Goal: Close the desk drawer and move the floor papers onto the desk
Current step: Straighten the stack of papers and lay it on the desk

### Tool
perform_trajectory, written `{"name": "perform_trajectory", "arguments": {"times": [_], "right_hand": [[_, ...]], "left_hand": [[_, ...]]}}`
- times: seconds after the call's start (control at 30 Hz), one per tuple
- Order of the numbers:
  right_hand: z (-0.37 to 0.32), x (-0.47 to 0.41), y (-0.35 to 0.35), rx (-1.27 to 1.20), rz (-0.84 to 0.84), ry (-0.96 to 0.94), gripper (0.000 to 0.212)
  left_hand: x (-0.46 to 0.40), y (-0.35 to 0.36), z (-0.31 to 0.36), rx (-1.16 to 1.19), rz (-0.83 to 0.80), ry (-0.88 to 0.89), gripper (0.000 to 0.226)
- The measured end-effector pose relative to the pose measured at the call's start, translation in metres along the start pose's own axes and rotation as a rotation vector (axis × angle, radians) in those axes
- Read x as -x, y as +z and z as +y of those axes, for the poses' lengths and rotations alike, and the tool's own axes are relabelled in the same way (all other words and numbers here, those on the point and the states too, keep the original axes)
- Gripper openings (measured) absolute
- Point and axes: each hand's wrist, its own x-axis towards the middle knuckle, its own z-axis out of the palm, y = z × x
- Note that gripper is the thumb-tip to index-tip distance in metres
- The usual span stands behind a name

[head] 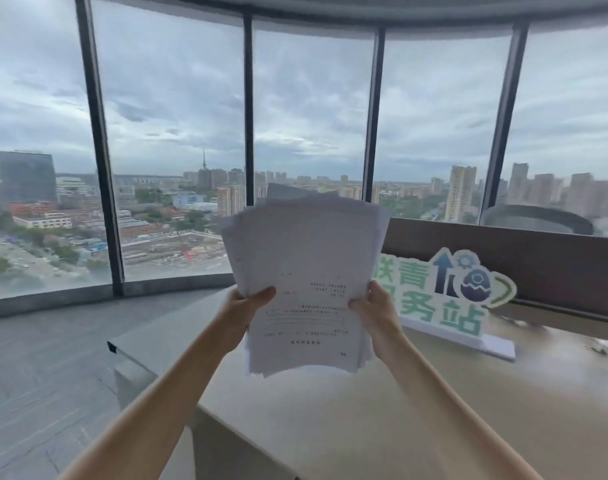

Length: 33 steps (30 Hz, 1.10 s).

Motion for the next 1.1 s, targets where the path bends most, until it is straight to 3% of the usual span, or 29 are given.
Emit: {"name": "perform_trajectory", "arguments": {"times": [0.13, 0.47, 0.8, 1.1], "right_hand": [[0.031, -0.01, -0.024, 0.039, 0.065, 0.054, 0.029], [0.097, -0.058, -0.041, 0.021, 0.105, 0.077, 0.051], [0.099, -0.094, -0.04, -0.009, 0.115, 0.016, 0.035], [0.076, -0.076, -0.033, 0.033, 0.084, -0.082, 0.037]], "left_hand": [[-0.015, 0.032, -0.031, 0.003, -0.027, -0.033, 0.037], [-0.077, 0.059, -0.1, 0.027, -0.129, -0.086, 0.023], [-0.111, 0.062, -0.094, -0.017, -0.185, -0.024, 0.013], [-0.1, 0.05, -0.074, 0.017, -0.198, 0.03, 0.019]]}}
